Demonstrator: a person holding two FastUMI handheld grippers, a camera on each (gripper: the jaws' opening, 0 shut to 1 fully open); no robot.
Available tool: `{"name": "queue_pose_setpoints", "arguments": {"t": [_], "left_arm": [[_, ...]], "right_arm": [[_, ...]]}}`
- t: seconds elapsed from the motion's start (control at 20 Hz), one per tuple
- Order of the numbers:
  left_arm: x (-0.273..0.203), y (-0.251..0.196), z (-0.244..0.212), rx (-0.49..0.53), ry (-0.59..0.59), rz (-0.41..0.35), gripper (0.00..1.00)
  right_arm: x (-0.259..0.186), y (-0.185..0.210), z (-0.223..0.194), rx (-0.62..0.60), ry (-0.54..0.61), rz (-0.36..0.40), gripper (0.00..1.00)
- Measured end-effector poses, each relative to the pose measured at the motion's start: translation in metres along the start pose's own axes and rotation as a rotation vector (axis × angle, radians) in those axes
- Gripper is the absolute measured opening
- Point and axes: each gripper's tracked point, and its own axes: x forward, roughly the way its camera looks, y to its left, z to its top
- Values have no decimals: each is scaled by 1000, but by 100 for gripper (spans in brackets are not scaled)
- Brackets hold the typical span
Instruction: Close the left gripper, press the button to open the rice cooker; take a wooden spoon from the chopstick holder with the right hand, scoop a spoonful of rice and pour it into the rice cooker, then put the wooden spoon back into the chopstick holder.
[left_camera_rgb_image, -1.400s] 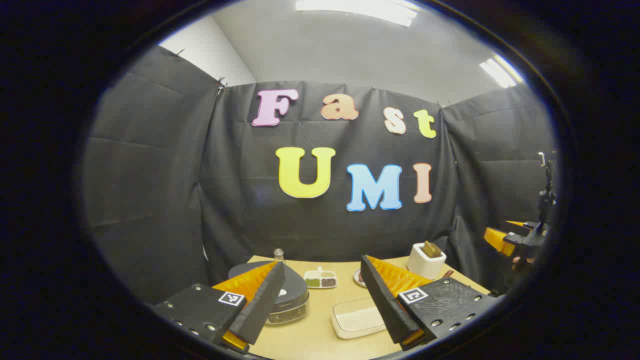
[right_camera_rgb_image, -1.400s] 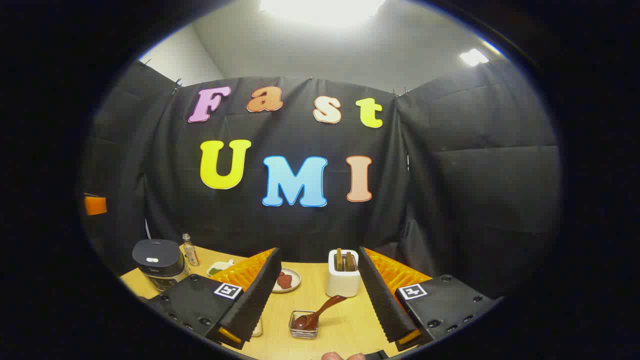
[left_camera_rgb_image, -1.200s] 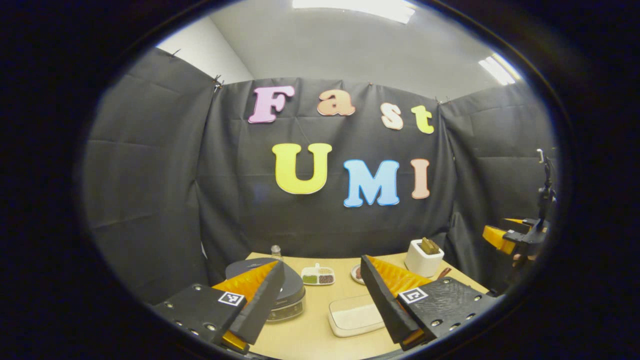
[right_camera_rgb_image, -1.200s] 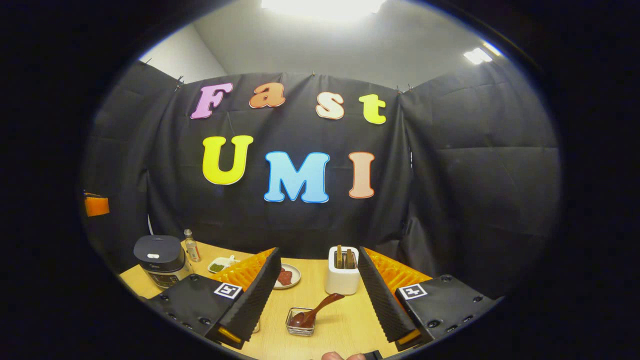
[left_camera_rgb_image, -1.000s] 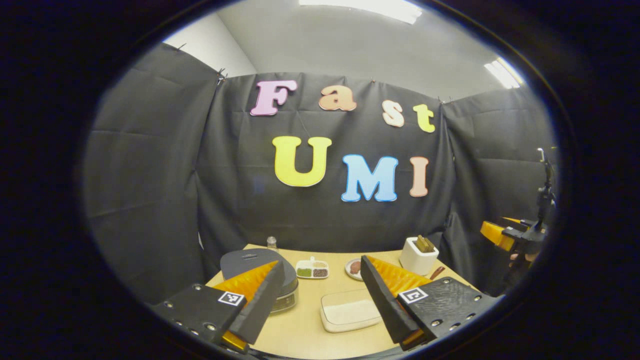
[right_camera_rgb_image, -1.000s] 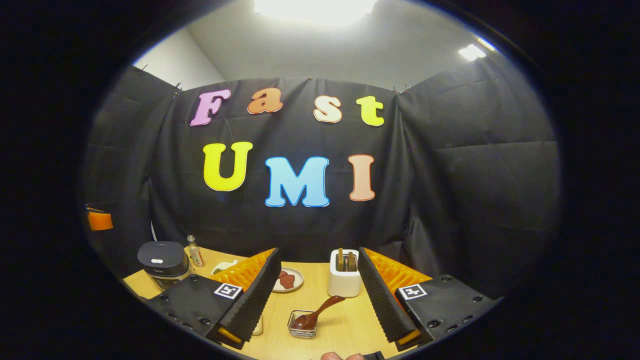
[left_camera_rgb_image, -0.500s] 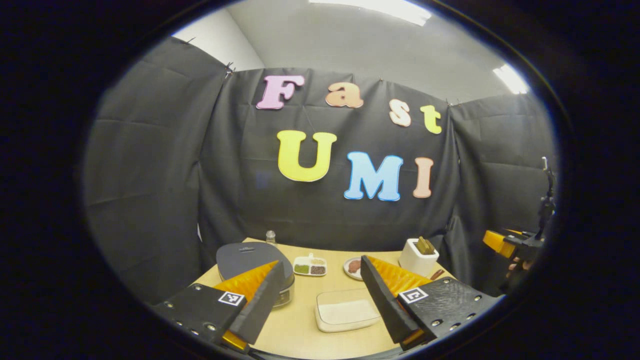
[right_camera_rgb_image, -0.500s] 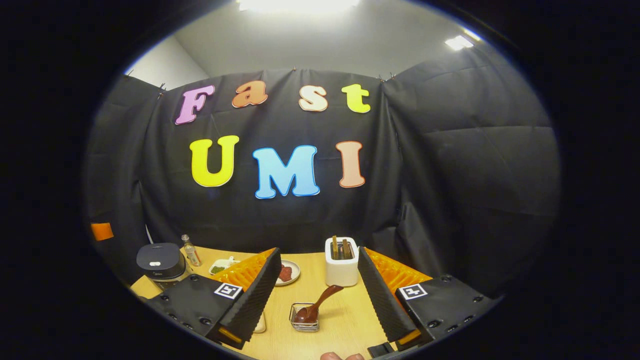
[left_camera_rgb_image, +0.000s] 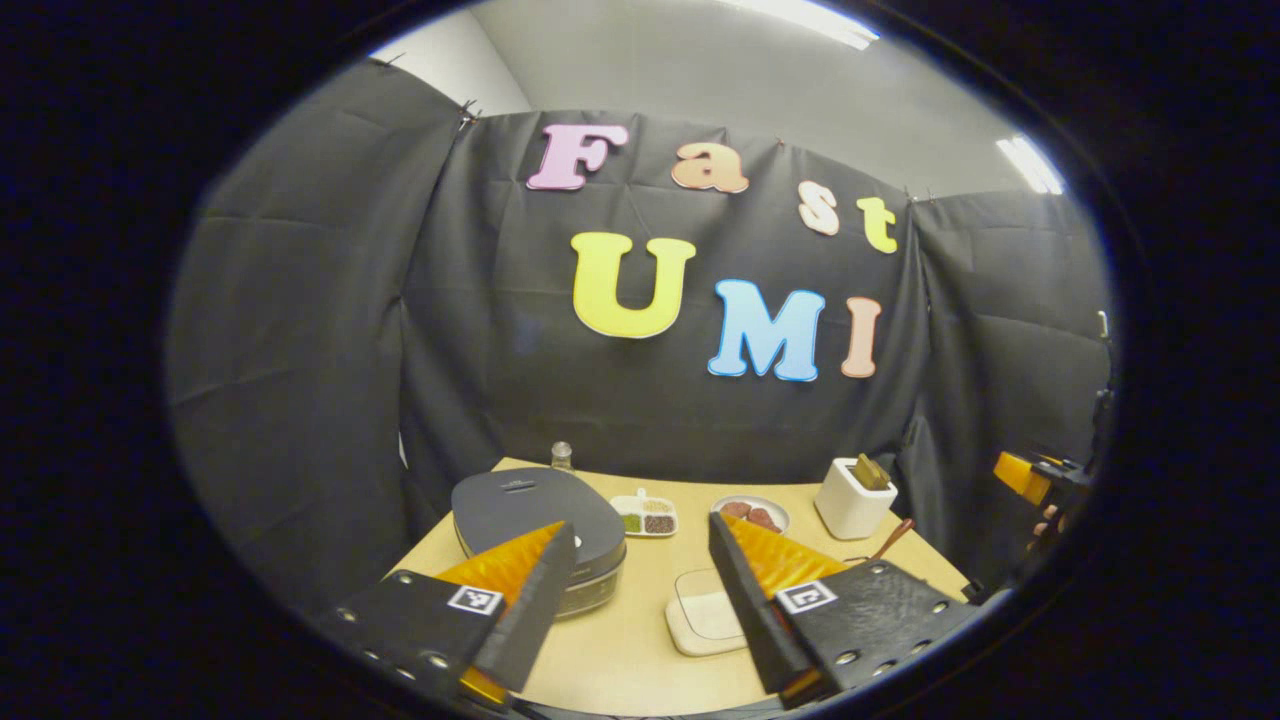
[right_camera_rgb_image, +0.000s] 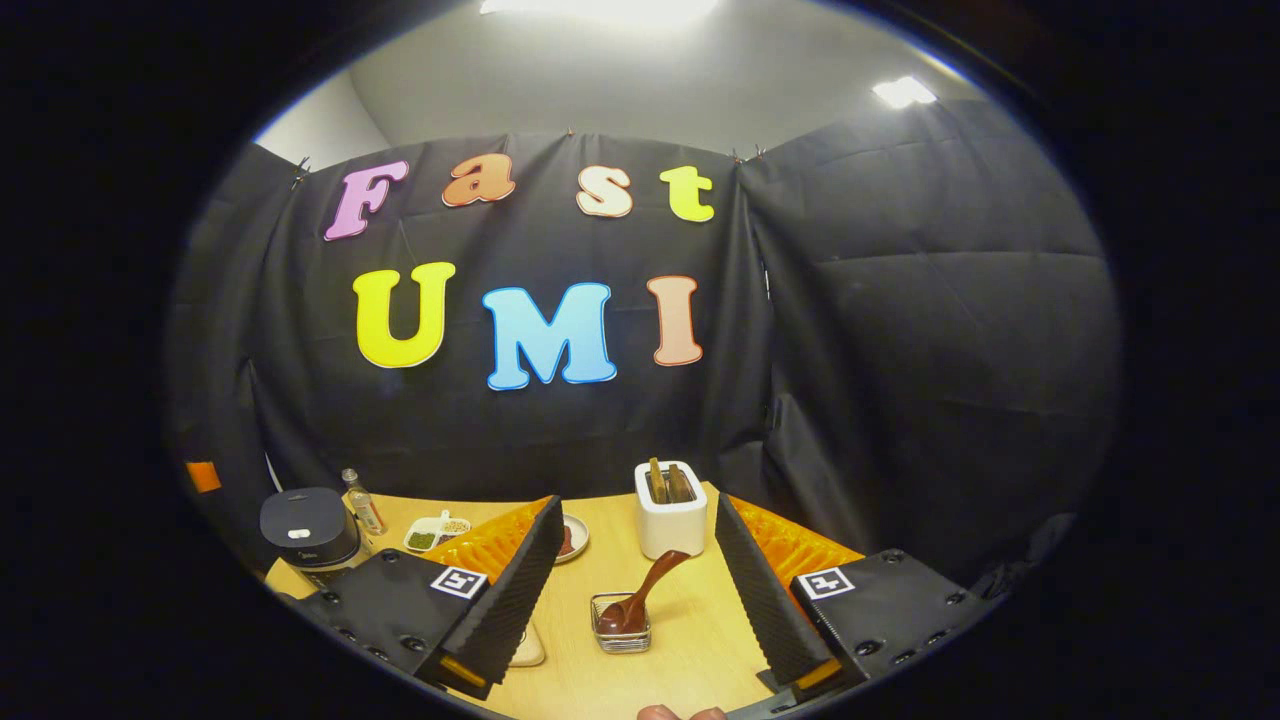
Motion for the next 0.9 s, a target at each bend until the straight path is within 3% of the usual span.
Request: {"name": "queue_pose_setpoints", "arguments": {"t": [0.1,0.15,0.3,0.4,0.6,0.9], "left_arm": [[14,13,-8,-45,36,-33,52],[21,22,-12,-68,46,-24,48],[35,62,-20,-82,77,36,20],[42,73,-27,-84,121,21,6],[57,92,-25,-65,149,5,4],[101,87,-40,-50,237,-87,1]], "right_arm": [[-9,13,-15,6,19,3,95],[-16,20,-21,9,26,10,95],[-26,39,-35,-17,49,32,96],[-32,50,-38,-23,57,47,96],[-38,64,-37,-53,32,60,96],[-39,71,-45,-46,59,47,95]]}}
